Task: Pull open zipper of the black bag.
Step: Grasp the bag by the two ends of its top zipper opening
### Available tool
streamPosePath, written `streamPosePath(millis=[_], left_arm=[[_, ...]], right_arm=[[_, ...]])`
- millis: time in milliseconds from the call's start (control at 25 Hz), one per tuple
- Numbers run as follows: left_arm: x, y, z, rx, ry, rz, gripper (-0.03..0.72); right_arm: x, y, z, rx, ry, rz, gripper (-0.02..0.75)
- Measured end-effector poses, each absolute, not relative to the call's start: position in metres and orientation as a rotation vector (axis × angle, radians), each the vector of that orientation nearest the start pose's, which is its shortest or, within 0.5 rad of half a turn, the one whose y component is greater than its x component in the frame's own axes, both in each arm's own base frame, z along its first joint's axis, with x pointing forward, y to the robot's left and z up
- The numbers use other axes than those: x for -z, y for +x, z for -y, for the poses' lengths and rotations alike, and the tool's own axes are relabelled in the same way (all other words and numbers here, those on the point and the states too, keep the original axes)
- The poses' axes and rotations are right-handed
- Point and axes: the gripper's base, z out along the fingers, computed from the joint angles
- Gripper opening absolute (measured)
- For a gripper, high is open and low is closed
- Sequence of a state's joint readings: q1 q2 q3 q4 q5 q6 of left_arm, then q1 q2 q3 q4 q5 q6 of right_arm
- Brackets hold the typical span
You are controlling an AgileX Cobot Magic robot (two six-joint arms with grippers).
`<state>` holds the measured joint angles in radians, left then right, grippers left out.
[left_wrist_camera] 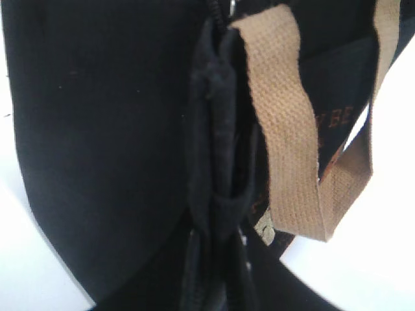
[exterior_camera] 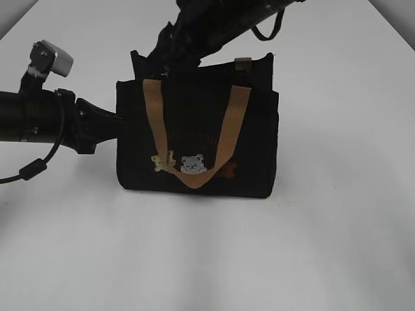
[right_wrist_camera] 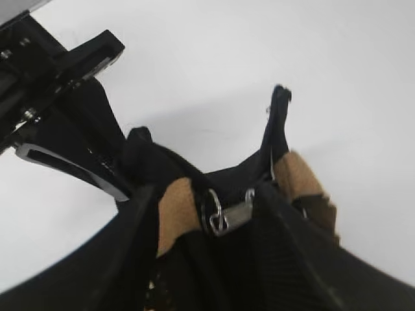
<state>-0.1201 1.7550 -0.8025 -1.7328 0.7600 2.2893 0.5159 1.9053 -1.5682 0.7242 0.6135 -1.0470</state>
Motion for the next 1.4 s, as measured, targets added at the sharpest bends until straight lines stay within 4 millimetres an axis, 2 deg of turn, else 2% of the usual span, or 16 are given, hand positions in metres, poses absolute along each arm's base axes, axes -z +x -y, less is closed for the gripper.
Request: streamPosePath(millis=[200, 400, 680, 760, 800, 880, 960, 1200, 1400], left_arm=[[-0.173, 0.310, 0.100, 0.630, 0.997, -1.887, 0.062], [-0.173, 0.310, 0.100, 0.630, 0.997, -1.887, 0.062], [-0.173, 0.310, 0.100, 0.630, 0.997, -1.887, 0.062], [-0.173, 0.310, 0.100, 0.629, 0.996, -1.888, 0.062], [-0.173, 0.310, 0.100, 0.629, 0.997, -1.888, 0.062], [-0.173, 0.310, 0.100, 0.627, 0.998, -1.889, 0.060], [-0.173, 0.310, 0.100, 0.626, 1.003, -1.889, 0.060], [-0.173, 0.310, 0.100, 0.621, 1.002, -1.893, 0.060], [-0.173, 0.310, 0.100, 0.621, 1.002, -1.892, 0.060]], right_arm=[[-0.284, 0.360, -0.265, -0.364, -1.343, -1.758, 0.372], [-0.284, 0.364, -0.266, -0.273, -1.359, -1.697, 0.358], [-0.256, 0.368, -0.269, -0.249, -1.462, -1.735, 0.312], [-0.253, 0.369, -0.268, -0.219, -1.498, -1.729, 0.262], [-0.252, 0.369, -0.267, -0.205, -1.507, -1.729, 0.218], [-0.251, 0.370, -0.266, -0.173, -1.520, -1.735, 0.073], [-0.252, 0.370, -0.264, -0.171, -1.492, -1.768, 0.011], [-0.265, 0.365, -0.260, -0.211, -1.408, -1.847, -0.001], [-0.276, 0.366, -0.243, -0.254, -1.327, -1.934, -0.001]])
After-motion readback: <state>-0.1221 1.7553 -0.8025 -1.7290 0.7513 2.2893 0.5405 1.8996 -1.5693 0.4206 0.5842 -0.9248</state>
